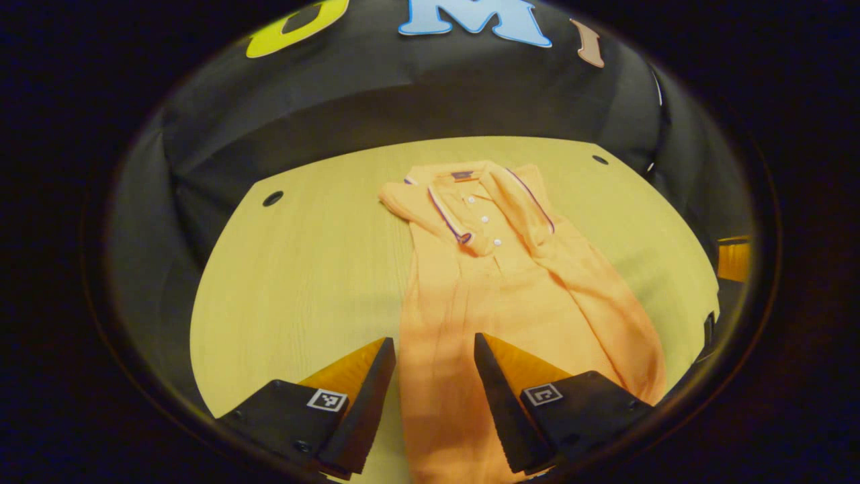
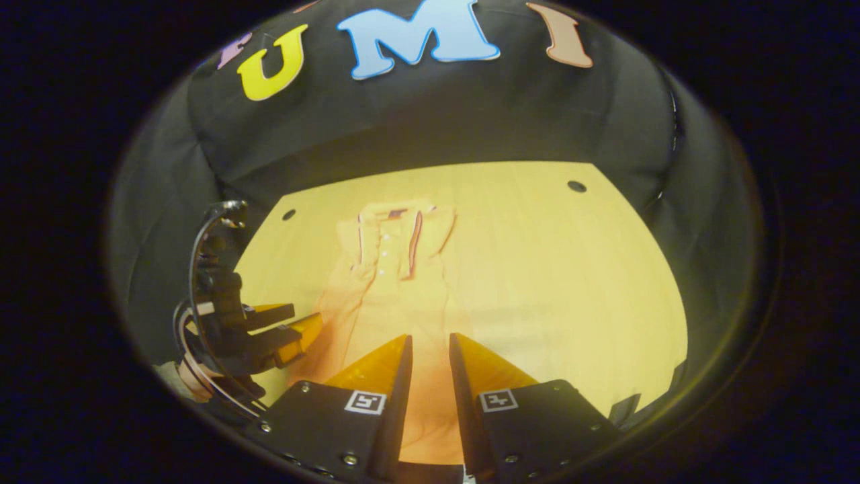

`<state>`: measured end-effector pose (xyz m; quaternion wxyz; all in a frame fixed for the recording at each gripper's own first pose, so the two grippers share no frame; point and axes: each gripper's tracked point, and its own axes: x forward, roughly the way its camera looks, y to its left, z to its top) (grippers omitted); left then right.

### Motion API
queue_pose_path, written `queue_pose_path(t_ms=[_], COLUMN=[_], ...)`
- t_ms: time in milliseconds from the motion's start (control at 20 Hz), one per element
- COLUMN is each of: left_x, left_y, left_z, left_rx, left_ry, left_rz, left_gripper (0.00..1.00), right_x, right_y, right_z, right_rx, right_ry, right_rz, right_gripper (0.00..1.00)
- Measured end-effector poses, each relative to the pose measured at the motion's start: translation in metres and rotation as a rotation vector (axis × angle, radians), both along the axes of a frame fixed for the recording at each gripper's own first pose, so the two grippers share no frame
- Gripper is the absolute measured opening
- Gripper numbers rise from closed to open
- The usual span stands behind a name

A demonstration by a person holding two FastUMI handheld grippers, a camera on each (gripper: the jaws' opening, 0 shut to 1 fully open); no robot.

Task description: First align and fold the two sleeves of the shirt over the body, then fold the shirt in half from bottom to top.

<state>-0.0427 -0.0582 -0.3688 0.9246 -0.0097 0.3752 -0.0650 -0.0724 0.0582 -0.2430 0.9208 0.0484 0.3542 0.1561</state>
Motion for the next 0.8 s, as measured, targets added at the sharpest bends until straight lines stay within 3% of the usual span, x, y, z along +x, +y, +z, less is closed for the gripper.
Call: queue_pose_path(t_ms=[200, 300, 350, 500, 550, 600, 650, 800], left_x=[-0.043, -0.063, -0.07, -0.093, -0.099, -0.104, -0.109, -0.126], left_y=[0.003, 0.001, -0.001, -0.003, -0.005, -0.005, -0.007, -0.01], left_z=[-0.016, -0.022, -0.025, -0.033, -0.035, -0.036, -0.04, -0.044], left_rx=[-0.007, -0.017, -0.017, -0.014, -0.016, -0.016, -0.016, -0.023], left_ry=[0.065, 0.096, 0.11, 0.149, 0.161, 0.176, 0.192, 0.237], left_rz=[0.012, 0.014, 0.014, 0.008, 0.006, 0.008, 0.012, 0.026], left_gripper=[0.8, 0.8, 0.85, 0.8, 0.8, 0.8, 0.8, 0.8], right_x=[-0.016, -0.024, -0.03, -0.044, -0.048, -0.052, -0.055, -0.07], right_y=[0.009, 0.009, 0.008, 0.003, 0.003, 0.0, -0.004, -0.008], right_z=[-0.044, -0.064, -0.072, -0.089, -0.095, -0.1, -0.104, -0.121], right_rx=[-0.02, -0.044, -0.057, -0.102, -0.109, -0.125, -0.139, -0.158], right_ry=[0.114, 0.168, 0.194, 0.258, 0.274, 0.29, 0.306, 0.37], right_rz=[0.038, 0.052, 0.056, 0.075, 0.087, 0.089, 0.091, 0.101], right_gripper=[0.34, 0.41, 0.41, 0.46, 0.5, 0.61, 0.62, 0.78])
